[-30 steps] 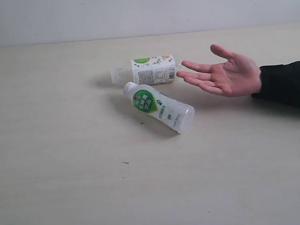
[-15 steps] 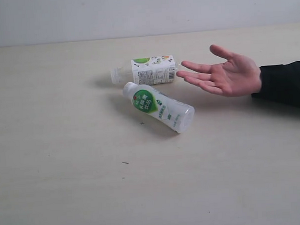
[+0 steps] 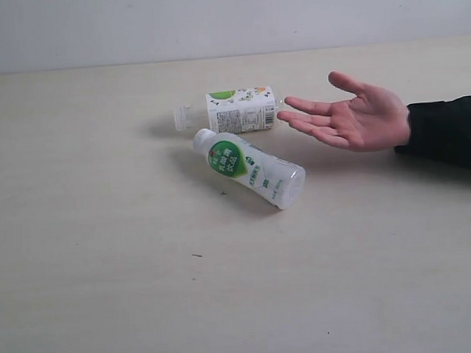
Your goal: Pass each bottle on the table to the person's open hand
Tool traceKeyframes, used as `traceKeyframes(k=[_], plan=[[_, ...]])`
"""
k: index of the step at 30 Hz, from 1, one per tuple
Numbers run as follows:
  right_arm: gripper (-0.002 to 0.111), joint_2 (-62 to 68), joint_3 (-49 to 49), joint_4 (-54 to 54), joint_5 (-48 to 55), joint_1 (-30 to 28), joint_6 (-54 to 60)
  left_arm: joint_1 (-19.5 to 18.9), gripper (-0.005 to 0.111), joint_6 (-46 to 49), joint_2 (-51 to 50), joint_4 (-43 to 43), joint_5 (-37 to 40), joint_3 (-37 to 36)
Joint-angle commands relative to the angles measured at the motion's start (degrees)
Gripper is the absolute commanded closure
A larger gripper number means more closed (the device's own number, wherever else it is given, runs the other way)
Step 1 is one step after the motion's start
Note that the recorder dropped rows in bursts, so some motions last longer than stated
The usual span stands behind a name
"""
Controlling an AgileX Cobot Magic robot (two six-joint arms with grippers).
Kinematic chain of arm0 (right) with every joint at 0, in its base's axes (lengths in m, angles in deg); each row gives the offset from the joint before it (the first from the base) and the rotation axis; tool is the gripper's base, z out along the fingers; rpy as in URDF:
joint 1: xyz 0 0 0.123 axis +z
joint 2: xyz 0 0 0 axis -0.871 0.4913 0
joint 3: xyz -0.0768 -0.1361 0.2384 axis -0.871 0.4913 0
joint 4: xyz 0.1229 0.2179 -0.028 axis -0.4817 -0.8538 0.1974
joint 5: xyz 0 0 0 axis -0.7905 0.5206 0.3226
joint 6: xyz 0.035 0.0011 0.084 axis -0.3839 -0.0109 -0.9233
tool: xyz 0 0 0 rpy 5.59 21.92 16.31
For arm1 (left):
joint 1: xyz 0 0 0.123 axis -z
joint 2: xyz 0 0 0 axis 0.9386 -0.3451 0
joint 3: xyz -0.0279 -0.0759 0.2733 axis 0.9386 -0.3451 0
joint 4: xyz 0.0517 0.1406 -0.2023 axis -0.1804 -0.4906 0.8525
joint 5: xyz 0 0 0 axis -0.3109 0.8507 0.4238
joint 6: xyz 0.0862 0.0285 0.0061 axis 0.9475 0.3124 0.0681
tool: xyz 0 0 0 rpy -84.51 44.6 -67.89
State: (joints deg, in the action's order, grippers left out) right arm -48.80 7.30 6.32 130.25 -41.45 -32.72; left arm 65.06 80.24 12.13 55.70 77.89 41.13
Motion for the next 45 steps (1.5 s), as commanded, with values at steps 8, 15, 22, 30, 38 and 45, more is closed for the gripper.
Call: traceKeyframes(k=[8,15,22,30,38,45], plan=[[0.108,-0.2,0.4,-0.3,-0.8,0.2,0.0,10.7,0.107,20.7,-33.5,0.5,32.3,26.7],[0.108,-0.2,0.4,-0.3,-0.8,0.2,0.0,28.4,0.107,52.2,-41.6,0.5,29.2,26.7],[0.108,-0.2,0.4,-0.3,-0.8,0.2,0.0,35.5,0.107,55.9,-50.9,0.1,41.1,35.0],[0.108,-0.2,0.4,-0.3,-0.8,0.2,0.0,35.7,0.107,53.9,-64.8,2.3,66.6,58.7],[0.108,-0.2,0.4,-0.3,-0.8,0.2,0.0,35.7,0.107,54.7,-72.1,3.3,66.6,69.6],[0.108,-0.2,0.4,-0.3,-0.8,0.2,0.0,35.7,0.100,54.6,-73.0,3.1,66.6,69.6]])
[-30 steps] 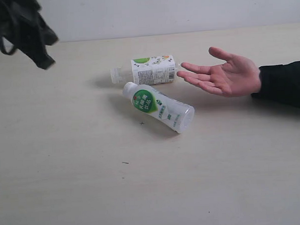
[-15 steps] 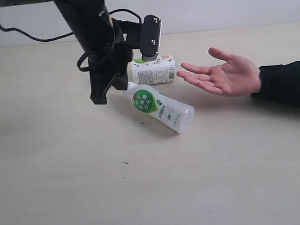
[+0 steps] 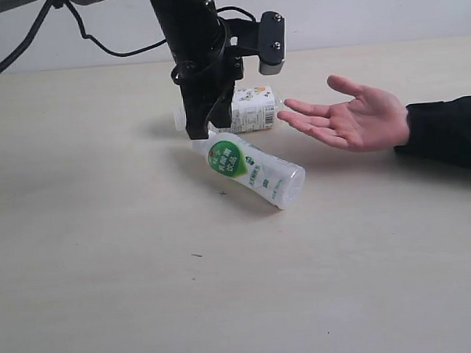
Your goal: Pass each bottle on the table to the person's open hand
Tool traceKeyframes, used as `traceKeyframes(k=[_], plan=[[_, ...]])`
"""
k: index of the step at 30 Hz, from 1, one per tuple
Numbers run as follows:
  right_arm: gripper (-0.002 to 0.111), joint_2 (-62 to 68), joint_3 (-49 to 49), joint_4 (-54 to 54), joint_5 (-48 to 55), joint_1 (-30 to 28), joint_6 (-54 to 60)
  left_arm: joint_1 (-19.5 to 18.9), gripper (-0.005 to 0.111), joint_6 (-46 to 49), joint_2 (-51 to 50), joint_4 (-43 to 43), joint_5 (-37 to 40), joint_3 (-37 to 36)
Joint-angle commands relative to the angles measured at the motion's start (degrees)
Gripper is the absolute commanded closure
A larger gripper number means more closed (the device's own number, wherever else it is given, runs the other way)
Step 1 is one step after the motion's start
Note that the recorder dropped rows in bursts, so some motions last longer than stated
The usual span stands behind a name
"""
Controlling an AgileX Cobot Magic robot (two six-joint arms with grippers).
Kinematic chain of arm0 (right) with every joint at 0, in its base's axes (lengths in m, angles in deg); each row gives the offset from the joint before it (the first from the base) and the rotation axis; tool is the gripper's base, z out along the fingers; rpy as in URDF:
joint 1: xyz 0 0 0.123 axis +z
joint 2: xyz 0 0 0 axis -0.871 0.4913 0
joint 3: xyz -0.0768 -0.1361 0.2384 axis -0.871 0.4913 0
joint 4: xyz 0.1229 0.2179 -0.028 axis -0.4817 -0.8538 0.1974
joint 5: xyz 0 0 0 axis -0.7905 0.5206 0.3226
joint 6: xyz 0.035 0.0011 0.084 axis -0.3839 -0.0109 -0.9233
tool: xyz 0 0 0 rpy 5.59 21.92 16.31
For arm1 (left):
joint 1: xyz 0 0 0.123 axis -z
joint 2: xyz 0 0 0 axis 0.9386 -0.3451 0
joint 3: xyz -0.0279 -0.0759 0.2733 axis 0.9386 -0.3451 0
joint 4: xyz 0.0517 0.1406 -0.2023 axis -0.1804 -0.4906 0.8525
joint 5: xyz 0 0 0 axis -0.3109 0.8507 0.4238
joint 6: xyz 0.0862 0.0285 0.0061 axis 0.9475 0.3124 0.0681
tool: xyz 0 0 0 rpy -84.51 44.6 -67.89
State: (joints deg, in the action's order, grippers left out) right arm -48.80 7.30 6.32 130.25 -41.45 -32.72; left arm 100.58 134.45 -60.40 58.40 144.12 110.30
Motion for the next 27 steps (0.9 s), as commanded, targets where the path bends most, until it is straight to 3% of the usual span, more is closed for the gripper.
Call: traceKeyframes(k=[1,3,5,7,11,27], plan=[[0.108,-0.2,0.4,-0.3,-0.8,0.2,0.0,0.2,0.095,0.5,-0.5,0.4,0.4,0.4],[0.108,-0.2,0.4,-0.3,-0.8,0.2,0.0,0.5,0.077,2.5,-0.5,0.4,0.4,0.4],[0.108,-0.2,0.4,-0.3,-0.8,0.2,0.0,1.8,0.048,3.4,-0.5,-0.7,-0.2,0.3],[0.108,-0.2,0.4,-0.3,-0.8,0.2,0.0,2.9,0.041,3.2,-0.5,-1.3,-1.1,0.3],[0.108,-0.2,0.4,-0.3,-0.8,0.2,0.0,4.5,0.041,3.2,-0.5,-2.2,-1.9,0.3],[0.108,-0.2,0.4,-0.3,-0.8,0.2,0.0,4.8,0.033,3.4,-0.5,-5.2,-8.9,-6.0]])
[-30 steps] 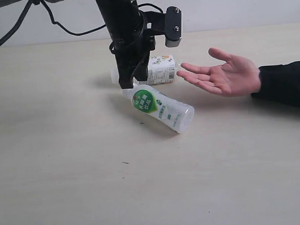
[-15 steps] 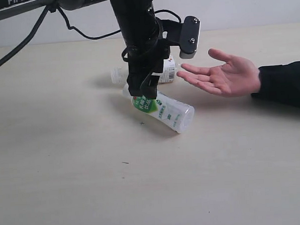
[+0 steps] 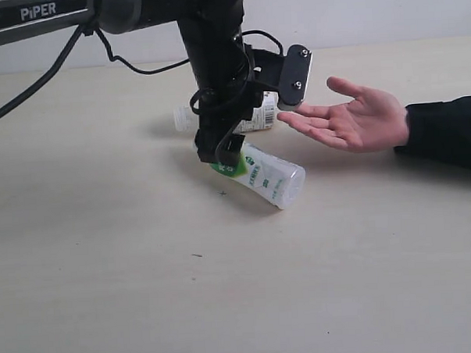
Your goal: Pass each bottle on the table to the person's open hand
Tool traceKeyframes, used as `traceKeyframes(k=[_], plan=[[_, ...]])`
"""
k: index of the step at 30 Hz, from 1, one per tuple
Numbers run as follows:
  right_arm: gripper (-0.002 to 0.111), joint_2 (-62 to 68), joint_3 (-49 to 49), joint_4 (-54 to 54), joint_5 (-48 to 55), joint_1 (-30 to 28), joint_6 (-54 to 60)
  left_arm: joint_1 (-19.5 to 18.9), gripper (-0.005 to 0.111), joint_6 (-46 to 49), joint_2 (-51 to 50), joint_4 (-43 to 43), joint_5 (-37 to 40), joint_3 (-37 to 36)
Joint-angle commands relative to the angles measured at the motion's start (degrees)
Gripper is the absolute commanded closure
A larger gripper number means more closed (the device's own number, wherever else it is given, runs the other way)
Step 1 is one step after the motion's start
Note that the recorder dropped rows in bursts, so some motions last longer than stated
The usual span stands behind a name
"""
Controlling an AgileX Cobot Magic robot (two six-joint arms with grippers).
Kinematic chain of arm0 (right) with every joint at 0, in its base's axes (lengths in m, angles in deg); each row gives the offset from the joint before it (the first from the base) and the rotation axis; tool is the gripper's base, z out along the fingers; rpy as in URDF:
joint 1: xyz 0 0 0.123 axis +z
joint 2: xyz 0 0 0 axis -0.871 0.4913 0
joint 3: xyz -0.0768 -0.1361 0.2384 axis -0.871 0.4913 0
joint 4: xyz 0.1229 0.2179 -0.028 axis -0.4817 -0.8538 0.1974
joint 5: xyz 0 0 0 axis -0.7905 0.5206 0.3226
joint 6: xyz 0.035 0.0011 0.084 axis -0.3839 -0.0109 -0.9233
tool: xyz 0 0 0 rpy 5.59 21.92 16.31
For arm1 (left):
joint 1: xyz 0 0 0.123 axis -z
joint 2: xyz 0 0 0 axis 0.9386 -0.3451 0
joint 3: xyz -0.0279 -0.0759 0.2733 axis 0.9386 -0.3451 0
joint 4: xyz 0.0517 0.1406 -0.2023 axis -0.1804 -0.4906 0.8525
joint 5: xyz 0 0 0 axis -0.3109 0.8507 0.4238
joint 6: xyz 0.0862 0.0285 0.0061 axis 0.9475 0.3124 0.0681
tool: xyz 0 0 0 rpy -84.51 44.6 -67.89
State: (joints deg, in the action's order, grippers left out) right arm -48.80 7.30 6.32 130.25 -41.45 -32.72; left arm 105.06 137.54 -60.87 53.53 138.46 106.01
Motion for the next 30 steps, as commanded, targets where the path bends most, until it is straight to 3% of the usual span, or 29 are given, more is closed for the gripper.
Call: traceKeyframes(k=[1,18,30], plan=[[0.108,-0.2,0.4,-0.3,-0.8,0.2,0.0,0.3,0.033,0.3,-0.1,-0.3,-3.9,-2.0],[0.108,-0.2,0.4,-0.3,-0.8,0.2,0.0,0.3,0.031,4.9,-0.9,-0.3,-14.2,-8.2],[0.108,-0.2,0.4,-0.3,-0.8,0.2,0.0,0.3,0.031,4.9,-5.5,-0.5,-15.3,-8.2]])
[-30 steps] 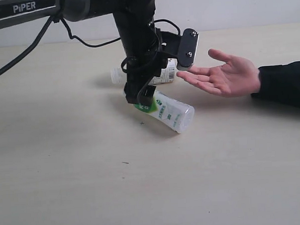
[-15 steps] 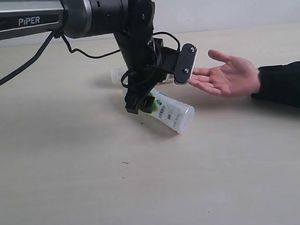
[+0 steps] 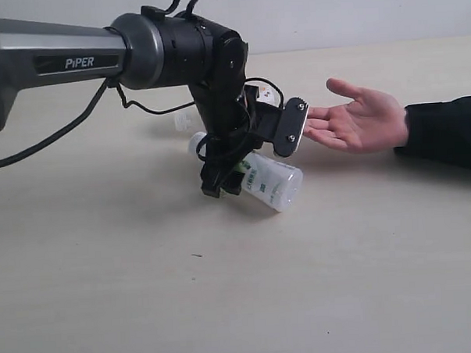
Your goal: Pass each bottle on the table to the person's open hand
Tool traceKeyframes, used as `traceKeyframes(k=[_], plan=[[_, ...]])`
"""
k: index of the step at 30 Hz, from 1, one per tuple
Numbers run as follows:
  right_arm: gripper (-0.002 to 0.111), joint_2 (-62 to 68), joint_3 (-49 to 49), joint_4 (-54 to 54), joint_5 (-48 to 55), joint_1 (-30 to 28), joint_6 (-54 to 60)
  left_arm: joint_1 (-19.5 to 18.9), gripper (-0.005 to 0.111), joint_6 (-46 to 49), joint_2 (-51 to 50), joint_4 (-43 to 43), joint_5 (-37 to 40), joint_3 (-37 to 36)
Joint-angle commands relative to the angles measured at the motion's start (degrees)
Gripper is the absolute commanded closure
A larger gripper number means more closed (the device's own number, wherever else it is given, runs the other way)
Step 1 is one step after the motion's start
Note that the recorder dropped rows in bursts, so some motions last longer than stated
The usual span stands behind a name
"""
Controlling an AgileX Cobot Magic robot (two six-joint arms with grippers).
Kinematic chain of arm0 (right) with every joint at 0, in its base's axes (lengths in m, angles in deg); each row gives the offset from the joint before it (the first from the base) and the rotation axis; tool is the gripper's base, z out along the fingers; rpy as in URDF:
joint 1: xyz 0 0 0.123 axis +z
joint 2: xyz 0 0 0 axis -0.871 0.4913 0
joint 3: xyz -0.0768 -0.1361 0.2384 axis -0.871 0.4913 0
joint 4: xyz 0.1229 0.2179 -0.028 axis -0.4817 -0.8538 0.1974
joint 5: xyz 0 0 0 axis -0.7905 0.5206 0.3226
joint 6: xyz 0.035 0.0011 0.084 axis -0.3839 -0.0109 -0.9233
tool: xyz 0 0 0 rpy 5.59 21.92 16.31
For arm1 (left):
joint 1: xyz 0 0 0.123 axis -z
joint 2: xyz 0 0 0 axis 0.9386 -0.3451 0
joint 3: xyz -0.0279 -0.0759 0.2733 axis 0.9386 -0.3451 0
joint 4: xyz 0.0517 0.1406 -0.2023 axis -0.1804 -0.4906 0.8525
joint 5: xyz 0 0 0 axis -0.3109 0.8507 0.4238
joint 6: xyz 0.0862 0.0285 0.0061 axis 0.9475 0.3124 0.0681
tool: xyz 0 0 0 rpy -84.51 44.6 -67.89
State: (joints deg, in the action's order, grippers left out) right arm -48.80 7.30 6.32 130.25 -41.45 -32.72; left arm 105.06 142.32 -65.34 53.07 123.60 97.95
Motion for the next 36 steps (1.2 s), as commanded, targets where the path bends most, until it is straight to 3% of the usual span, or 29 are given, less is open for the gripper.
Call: traceKeyframes(k=[1,10,13,17,22,29,36], plan=[[0.108,-0.2,0.4,-0.3,-0.8,0.2,0.0,0.3,0.031,0.1,-1.3,-0.1,-0.5,-0.2],[0.108,-0.2,0.4,-0.3,-0.8,0.2,0.0,0.3,0.034,0.1,-1.6,-0.1,-0.6,-0.2],[0.108,-0.2,0.4,-0.3,-0.8,0.2,0.0,0.3,0.055,-0.4,-1.6,-0.1,0.8,-0.2],[0.108,-0.2,0.4,-0.3,-0.8,0.2,0.0,0.7,0.103,-0.4,-1.2,-0.1,5.3,-0.2],[0.108,-0.2,0.4,-0.3,-0.8,0.2,0.0,2.5,0.105,-6.6,1.2,-0.1,9.5,-0.2],[0.108,-0.2,0.4,-0.3,-0.8,0.2,0.0,5.2,0.105,-37.4,6.9,-0.2,9.8,1.8],[0.108,-0.2,0.4,-0.4,-0.8,0.2,0.0,5.3,0.105,-72.3,10.2,-0.1,8.9,7.9]])
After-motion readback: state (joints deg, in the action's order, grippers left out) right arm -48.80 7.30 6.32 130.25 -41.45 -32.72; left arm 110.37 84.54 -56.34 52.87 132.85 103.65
